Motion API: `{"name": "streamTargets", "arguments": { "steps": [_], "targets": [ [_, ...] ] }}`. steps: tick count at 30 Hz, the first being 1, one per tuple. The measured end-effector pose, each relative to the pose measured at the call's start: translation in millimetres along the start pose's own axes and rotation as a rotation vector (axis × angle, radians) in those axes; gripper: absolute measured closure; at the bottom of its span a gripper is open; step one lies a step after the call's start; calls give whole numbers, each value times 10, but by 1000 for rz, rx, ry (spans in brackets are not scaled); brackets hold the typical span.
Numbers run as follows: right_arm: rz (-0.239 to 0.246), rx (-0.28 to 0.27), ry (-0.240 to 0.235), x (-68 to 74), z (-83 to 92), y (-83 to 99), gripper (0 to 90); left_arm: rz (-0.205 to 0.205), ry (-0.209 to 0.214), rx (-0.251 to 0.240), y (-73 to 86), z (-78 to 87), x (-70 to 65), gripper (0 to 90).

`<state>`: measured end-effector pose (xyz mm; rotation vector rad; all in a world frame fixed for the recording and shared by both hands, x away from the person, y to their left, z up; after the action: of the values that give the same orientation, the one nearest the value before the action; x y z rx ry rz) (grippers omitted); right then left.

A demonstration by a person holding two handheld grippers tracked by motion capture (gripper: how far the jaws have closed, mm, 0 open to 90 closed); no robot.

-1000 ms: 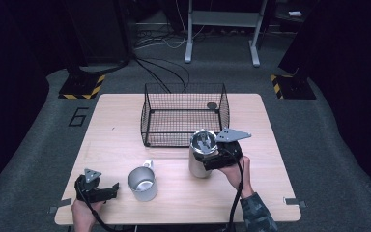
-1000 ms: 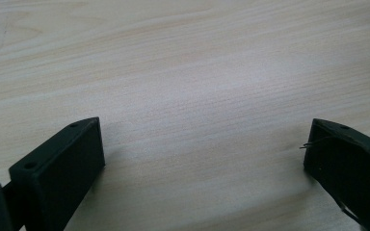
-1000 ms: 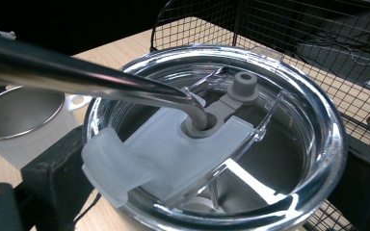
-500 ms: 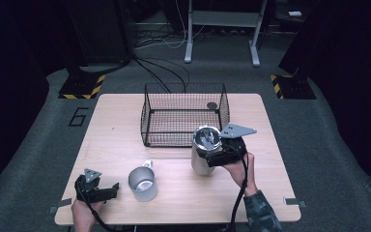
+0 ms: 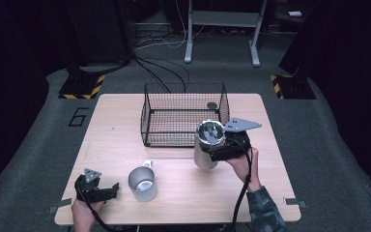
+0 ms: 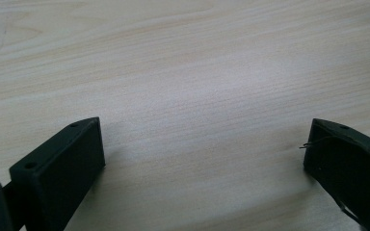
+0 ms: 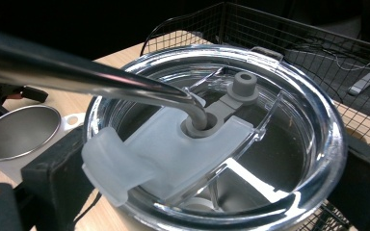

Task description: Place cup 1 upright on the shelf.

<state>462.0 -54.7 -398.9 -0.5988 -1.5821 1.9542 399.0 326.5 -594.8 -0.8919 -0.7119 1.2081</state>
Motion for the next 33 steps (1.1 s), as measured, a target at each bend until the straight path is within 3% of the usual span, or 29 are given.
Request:
{"name": "streamTargets", "arguments": {
  "steps": [33],
  "targets": [
    [28, -28, 33, -257, 82, -445, 35, 0, 0, 0, 0, 0, 0, 7]
  ]
}}
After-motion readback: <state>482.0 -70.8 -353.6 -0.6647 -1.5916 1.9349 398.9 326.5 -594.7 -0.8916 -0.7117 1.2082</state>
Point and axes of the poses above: each handheld gripper's, and its own axes: z roughly backward along the jaws, y roughly out of its underside, x roughly to its left, the point moved 9 cm from there along -z, roughly forward along the jaws, and after that the axes turned 14 degrees about -x, right-handed, at the moved point
